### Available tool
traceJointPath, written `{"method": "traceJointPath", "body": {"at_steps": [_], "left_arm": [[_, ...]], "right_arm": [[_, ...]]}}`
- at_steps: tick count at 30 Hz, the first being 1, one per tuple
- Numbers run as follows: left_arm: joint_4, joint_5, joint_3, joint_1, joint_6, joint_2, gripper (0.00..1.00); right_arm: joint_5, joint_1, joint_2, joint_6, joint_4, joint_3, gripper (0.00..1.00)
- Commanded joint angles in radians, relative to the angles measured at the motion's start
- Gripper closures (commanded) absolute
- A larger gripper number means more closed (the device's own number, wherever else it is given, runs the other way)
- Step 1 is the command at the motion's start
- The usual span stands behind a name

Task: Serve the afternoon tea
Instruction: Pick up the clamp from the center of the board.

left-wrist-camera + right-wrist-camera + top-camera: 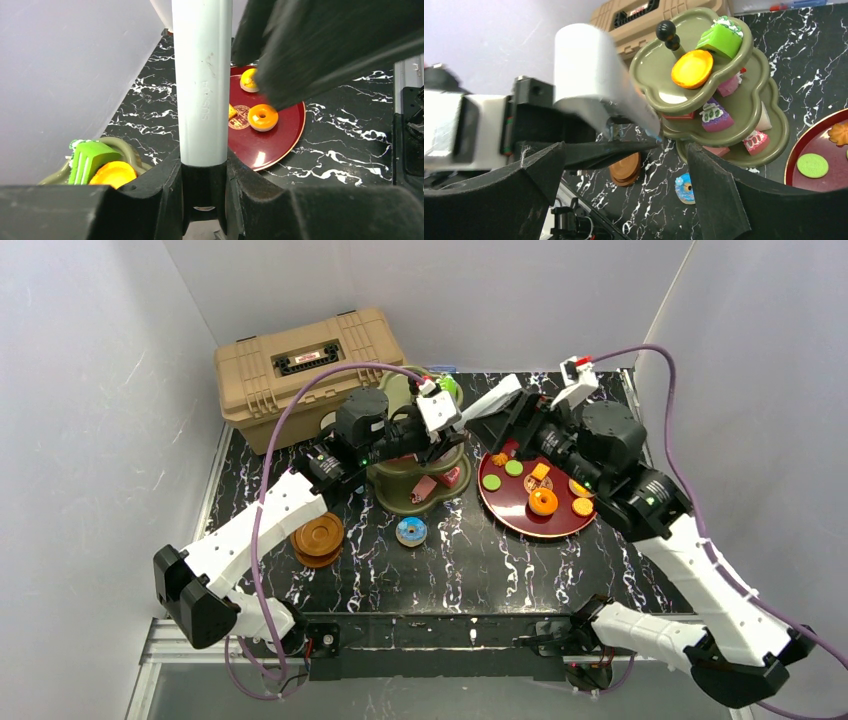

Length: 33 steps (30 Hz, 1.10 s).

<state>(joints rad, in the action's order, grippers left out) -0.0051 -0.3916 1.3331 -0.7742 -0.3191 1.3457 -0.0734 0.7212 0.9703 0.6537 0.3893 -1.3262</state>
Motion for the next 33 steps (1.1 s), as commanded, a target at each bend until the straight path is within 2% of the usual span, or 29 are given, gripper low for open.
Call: {"method": "traceJointPath", "body": {"at_steps": [1,11,14,19,24,26,28,30,33], "left_arm": [[0.032,-0.024,-0.001,-0.012,-0.064,-0.055,0.97],[0.01,-0.02,-0.006,-0.022,-0.102,-0.061,0.97],[0.011,-0.02,-0.008,-0.022,-0.111,-0.06,0.97],[0.01,-0.013,-0.013,-0.022,-0.118,-0.063,0.97],[0.011,-0.007,-0.011,-0.022,-0.112,-0.064,0.93],[0.011,-0.003,-0.001,-0.022,-0.102,-0.06,0.86],[-0.03,-0.007,0.016,-0.022,-0.086,-0.055,0.67],[-0.052,-0.026,0.028,-0.022,-0.072,-0.052,0.53],[-0.077,-0.056,0.034,-0.023,-0.047,-0.053,0.39]], "right_arm": [[-0.014,0.003,0.032,-0.003,-0.101,-0.007,0.02],[0.004,0.003,0.099,-0.007,-0.204,0.008,0.03],[0.026,0.003,0.11,-0.002,-0.22,0.015,0.16],[0.014,0.003,0.105,0.003,-0.209,0.026,0.46],[0.007,0.003,0.096,0.0,-0.211,0.028,0.59],[0.009,0.003,0.096,-0.002,-0.215,0.028,0.65],[0.009,0.003,0.097,-0.004,-0.217,0.028,0.68],[0.008,0.003,0.099,-0.007,-0.217,0.03,0.7],[0.006,0.003,0.102,-0.007,-0.221,0.032,0.71]]}}
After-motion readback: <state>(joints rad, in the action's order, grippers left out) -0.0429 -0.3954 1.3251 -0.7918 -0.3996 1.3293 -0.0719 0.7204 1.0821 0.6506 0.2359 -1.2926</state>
